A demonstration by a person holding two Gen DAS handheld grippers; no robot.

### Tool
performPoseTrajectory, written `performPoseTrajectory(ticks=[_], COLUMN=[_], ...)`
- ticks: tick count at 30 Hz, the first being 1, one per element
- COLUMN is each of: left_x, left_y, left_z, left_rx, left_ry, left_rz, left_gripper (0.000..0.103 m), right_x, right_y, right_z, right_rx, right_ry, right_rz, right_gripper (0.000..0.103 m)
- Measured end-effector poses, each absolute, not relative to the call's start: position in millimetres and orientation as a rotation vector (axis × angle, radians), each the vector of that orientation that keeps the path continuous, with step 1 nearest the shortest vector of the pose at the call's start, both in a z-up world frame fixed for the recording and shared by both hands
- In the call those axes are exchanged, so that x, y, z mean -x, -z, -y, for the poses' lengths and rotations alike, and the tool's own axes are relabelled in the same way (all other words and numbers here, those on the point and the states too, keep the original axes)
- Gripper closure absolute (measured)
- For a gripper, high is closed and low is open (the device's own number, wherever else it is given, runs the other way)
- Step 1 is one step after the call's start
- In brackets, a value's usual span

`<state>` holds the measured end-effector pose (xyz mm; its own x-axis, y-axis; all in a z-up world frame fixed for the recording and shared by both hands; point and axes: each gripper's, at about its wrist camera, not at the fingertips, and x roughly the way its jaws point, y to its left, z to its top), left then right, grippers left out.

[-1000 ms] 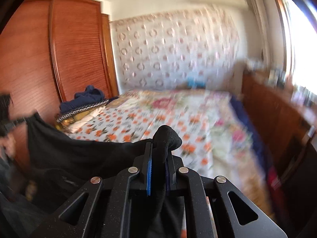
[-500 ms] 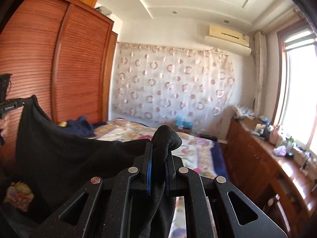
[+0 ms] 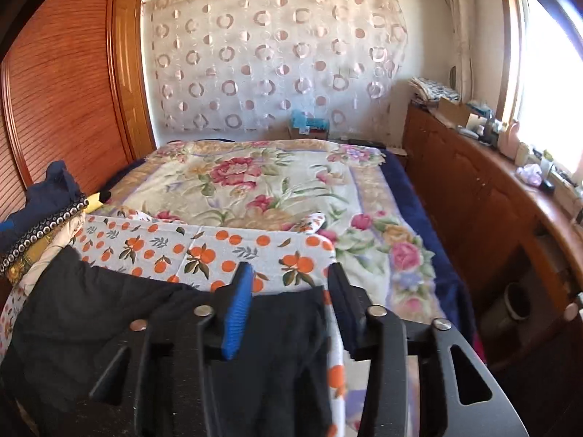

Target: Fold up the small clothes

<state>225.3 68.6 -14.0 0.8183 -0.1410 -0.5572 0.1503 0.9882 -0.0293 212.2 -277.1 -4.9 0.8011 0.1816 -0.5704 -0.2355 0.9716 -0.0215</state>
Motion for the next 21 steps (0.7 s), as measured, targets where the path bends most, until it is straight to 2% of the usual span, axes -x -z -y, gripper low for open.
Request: performPoseTrajectory(ticks=[2, 4, 10, 21], left_x=[-215.8, -207.6, -177.7, -120.8], left_y=[18.1, 18.6, 27.4, 97.0], left_z=[-71.6, -73.7, -87.3, -94.8], left_rx=[-0.017, -0.005, 0.035, 0.039], left_ry=[0.159, 0.168, 0.159, 0.151], left_rz=[-0.599, -0.605, -0.608, -0.750], left_gripper=[0.048, 0.045, 0.045, 0.045], right_x=[-218.0, -207.9, -177.8, -137.5], right_y=[10.9, 11.7, 2.5, 41.4], right_z=[275.2, 270.6, 332.2, 377.6], right_rx=[0.113, 0.136, 0.149, 0.088], right_ry=[-0.219, -0.233, -0.289, -0.324], right_rz=[-0.626, -0.629, -0.620, -0.743], right_gripper=[0.052, 0.051, 0.051, 0.051])
